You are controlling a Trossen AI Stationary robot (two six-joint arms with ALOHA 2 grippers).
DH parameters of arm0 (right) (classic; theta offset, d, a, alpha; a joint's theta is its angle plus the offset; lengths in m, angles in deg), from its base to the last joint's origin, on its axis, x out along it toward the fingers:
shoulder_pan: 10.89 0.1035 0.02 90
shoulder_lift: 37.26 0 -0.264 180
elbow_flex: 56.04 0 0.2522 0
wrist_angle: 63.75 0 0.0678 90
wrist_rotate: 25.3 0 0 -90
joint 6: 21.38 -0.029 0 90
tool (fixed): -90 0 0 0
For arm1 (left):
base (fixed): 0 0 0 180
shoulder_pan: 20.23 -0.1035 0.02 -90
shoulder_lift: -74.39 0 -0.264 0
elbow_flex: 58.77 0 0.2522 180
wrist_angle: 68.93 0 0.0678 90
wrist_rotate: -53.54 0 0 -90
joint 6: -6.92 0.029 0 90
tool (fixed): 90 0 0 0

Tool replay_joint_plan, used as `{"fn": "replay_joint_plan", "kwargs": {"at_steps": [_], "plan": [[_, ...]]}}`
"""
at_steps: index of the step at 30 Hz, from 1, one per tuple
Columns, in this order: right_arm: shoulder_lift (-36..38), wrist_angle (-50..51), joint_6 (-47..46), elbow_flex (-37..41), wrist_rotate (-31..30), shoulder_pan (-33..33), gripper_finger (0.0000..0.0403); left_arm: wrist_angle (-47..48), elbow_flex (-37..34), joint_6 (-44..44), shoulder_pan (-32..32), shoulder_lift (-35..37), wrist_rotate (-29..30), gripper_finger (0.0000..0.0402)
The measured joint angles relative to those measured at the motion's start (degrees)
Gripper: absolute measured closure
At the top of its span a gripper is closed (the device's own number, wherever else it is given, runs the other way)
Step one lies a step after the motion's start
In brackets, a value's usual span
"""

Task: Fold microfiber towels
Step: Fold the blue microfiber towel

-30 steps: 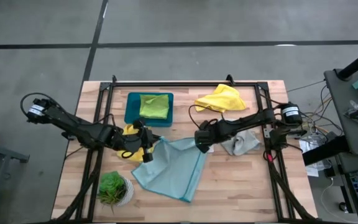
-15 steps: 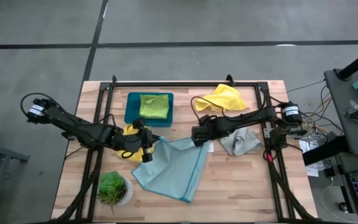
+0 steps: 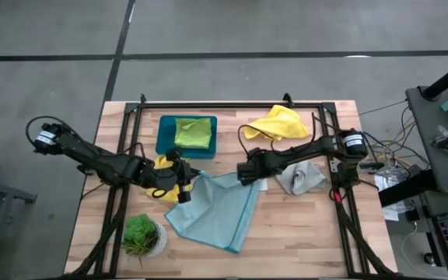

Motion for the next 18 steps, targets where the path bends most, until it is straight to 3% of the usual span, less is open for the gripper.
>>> {"fn": "replay_joint_plan", "kwargs": {"at_steps": [6, 9, 18], "plan": [[-0.8, -0.1, -1.3, 0.0, 1.9, 0.0, 0.0186, 0.0, 0.0, 0.0, 0.0, 0.0, 0.0, 0.0402], [-0.8, -0.2, -1.6, 0.0, 3.9, 0.0, 0.0202, 0.0, 0.0, 0.0, 0.0, 0.0, 0.0, 0.0402], [-0.6, -0.1, 0.4, 0.0, 5.0, 0.0, 0.034, 0.0, 0.0, 0.0, 0.0, 0.0, 0.0, 0.0402]]}}
